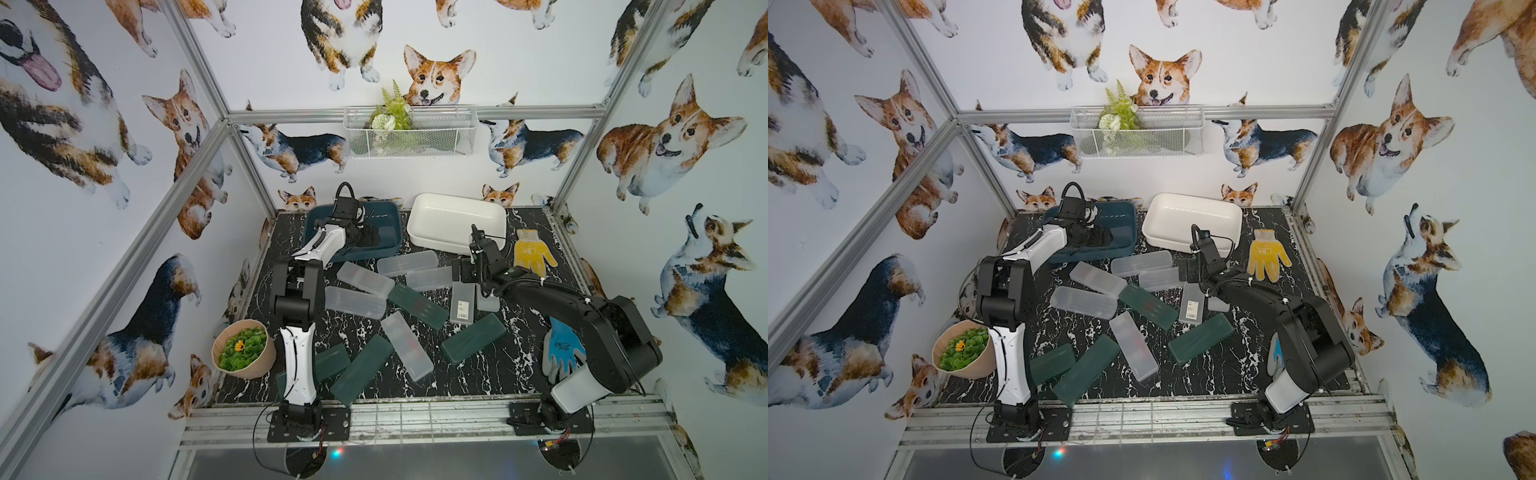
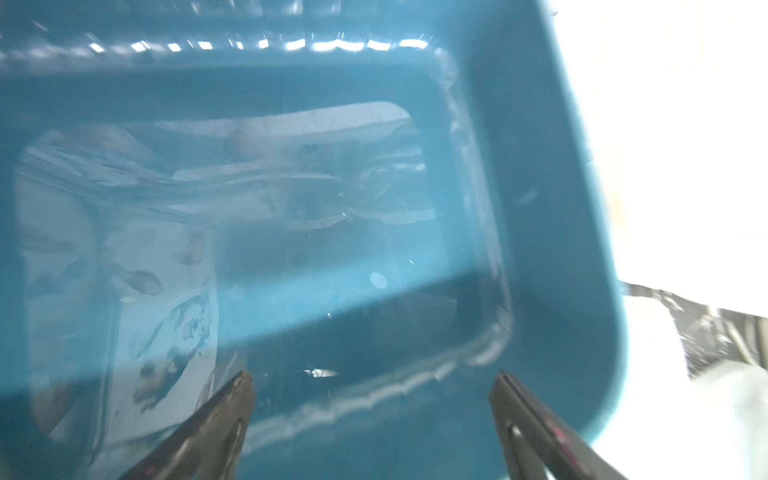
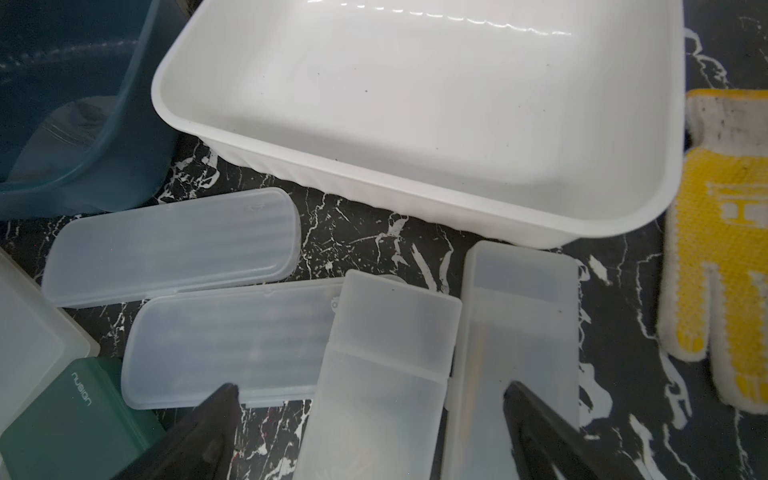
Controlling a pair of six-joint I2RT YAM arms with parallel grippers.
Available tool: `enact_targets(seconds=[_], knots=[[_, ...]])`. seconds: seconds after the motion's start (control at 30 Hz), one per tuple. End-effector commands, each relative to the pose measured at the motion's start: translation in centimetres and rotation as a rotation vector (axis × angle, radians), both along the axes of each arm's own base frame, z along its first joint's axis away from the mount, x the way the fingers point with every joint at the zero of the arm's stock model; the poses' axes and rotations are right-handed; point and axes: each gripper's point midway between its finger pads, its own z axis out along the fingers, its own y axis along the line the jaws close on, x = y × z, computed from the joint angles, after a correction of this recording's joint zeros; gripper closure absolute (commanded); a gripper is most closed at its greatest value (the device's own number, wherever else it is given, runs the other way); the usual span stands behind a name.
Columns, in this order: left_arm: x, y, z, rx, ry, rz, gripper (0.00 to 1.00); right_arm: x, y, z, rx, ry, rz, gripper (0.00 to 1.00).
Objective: Place the pencil cases by color into the storage box
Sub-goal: Move the storage box to the center of the board, then pick up the pencil case from the center of the board.
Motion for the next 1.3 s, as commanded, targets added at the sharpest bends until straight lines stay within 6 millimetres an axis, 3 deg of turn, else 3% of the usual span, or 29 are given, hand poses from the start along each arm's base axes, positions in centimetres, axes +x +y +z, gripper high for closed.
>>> enact_targets(seconds=[0.0,0.17,0.77,0.8,1.1,1.27], knots=[[0.1,-0.3,3.9,-0.049,-0.127,0.003,0.08,-1.1,-1.2,-0.9,-0.013,0.057,-0.065,0.01],[-2.0,-1.7,7.1,-0.099,-0.251,-0.012,0.08,-2.1,-1.1,-2.3,0.007,0.129,-0.077,0.02],[-13.1,-6.7,8.8,-0.138,-0.500,-0.067,0.08,-4.4,0.6,-8.0,0.020,0.324,-0.089,0.17],[-13.9,-6.6,7.4,-0.130,-0.474,-0.073,0.08,-4.5,0.7,-8.3,0.012,0.332,-0.091,0.17],[-16.0,-6.6,6.4,-0.101,-0.471,-0.052,0.08,-4.8,-0.2,-9.2,-0.106,0.347,-0.137,0.23],[-16.4,-7.0,5.7,-0.095,-0.462,-0.051,0.08,-4.4,0.1,-8.6,-0.109,0.332,-0.129,0.40]])
